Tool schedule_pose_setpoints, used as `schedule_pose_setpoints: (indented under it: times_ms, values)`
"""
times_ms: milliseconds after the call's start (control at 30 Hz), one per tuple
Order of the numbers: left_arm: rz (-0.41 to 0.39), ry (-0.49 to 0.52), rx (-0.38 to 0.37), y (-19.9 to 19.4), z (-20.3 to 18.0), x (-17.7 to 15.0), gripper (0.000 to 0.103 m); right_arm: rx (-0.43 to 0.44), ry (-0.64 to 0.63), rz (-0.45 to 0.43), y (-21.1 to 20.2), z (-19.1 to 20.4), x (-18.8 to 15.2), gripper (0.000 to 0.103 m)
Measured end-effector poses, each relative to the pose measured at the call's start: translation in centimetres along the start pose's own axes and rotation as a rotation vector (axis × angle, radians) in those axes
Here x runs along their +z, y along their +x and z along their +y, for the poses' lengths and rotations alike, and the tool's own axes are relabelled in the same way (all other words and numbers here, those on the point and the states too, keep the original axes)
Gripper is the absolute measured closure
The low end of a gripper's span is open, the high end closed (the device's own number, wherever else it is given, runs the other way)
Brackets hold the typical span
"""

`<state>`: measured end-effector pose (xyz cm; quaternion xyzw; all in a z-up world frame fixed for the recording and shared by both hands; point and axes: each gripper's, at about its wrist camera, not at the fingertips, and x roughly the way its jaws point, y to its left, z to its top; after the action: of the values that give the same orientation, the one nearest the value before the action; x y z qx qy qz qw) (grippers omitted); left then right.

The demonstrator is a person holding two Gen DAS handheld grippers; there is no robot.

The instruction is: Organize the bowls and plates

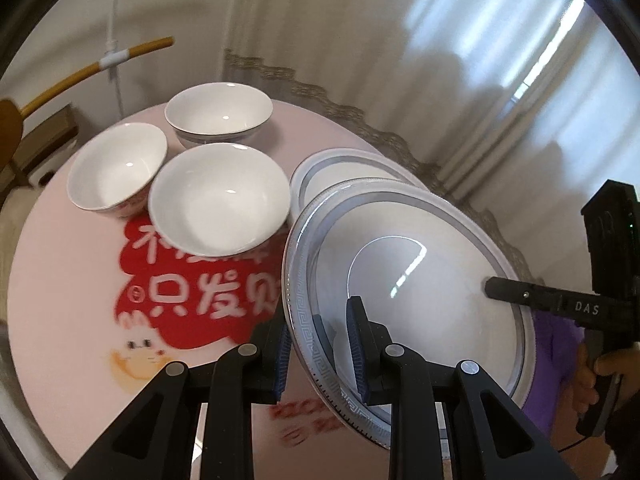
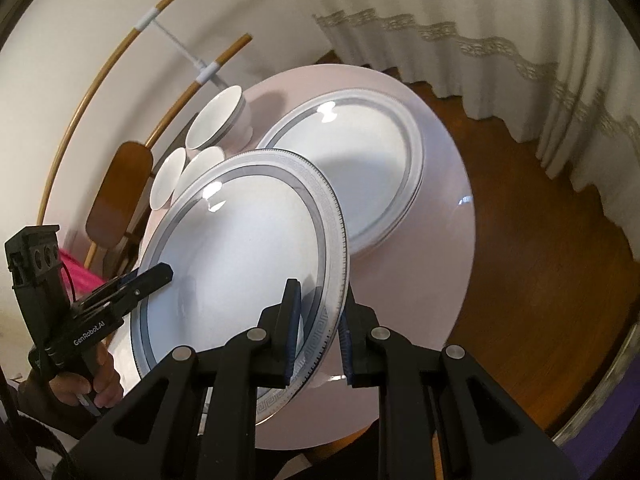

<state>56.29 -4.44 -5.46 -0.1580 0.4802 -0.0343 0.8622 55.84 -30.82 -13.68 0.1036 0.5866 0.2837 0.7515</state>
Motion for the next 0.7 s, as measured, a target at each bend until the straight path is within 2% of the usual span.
schedule_pose_setpoints:
  times_ms: [167, 400, 700]
  values:
    - [-0.003, -0.09, 0.043, 3.4, -2.9, 1.0, 0.082, 0.019, -0.069, 0.07, 1.0, -3.3, 3.8, 0.085]
    - [0.012, -0.158, 0.095, 7.3, -5.6, 2.2, 0.082, 0.027, -0.135, 0.124, 2.9, -6.3, 8.3, 0.085]
    - [0.035, -0.201, 0.145, 10.5, -6.8, 3.9, 0.082, 0.027, -0.159, 0.161, 5.2, -7.1, 10.7, 0.085]
